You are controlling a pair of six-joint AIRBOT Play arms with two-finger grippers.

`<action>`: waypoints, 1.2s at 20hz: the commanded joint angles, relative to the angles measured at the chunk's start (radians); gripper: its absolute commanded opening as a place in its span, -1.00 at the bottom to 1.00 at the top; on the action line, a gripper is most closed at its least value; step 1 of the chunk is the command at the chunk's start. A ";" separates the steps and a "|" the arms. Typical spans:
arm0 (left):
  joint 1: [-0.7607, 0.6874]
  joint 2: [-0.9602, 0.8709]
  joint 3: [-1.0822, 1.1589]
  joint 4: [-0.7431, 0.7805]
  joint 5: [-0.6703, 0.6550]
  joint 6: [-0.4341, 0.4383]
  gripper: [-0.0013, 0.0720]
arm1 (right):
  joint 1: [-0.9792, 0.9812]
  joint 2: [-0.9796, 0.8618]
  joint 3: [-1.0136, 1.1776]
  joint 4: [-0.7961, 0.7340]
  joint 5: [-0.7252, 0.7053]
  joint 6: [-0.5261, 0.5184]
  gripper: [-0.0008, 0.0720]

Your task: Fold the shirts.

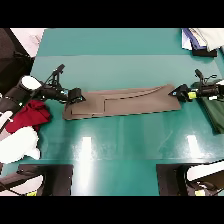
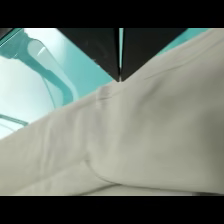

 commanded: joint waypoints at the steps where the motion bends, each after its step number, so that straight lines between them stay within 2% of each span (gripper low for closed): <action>1: -0.090 -0.002 0.002 0.000 0.048 -0.007 -0.89 | 0.032 -0.031 0.005 0.006 0.048 -0.020 -0.20; 2: -0.114 -0.006 0.009 0.001 0.058 -0.008 -0.89 | 0.032 -0.045 0.021 0.006 0.079 -0.031 -0.59; 3: -0.134 -0.016 0.024 0.000 0.064 -0.009 -0.89 | 0.031 -0.053 0.043 0.007 0.111 -0.044 -0.89; 6: -0.187 -0.088 0.132 0.002 0.064 -0.013 -0.89 | 0.033 -0.037 0.148 0.008 0.220 -0.028 -0.92; 9: -0.258 -0.239 0.310 0.006 0.063 -0.013 -0.89 | 0.069 0.026 0.267 0.012 0.318 0.103 -0.92; 11: -0.305 -0.374 0.443 0.006 0.056 -0.014 -0.89 | 0.098 0.062 0.345 0.087 0.370 0.143 -0.93; 15: -0.372 -0.605 0.626 0.006 0.019 -0.026 -0.89 | 0.189 0.107 0.505 0.219 0.363 0.204 -0.93; 18: -0.386 -0.702 0.689 -0.003 0.021 -0.057 -0.89 | 0.292 0.108 0.640 0.214 0.361 0.236 -0.93; 21: -0.386 -0.721 0.693 -0.004 0.062 -0.061 -0.89 | 0.394 0.108 0.718 0.201 0.333 0.243 -0.93; 24: -0.378 -0.721 0.718 -0.010 0.073 -0.061 -0.89 | 0.471 0.108 0.747 0.099 0.310 0.243 -0.93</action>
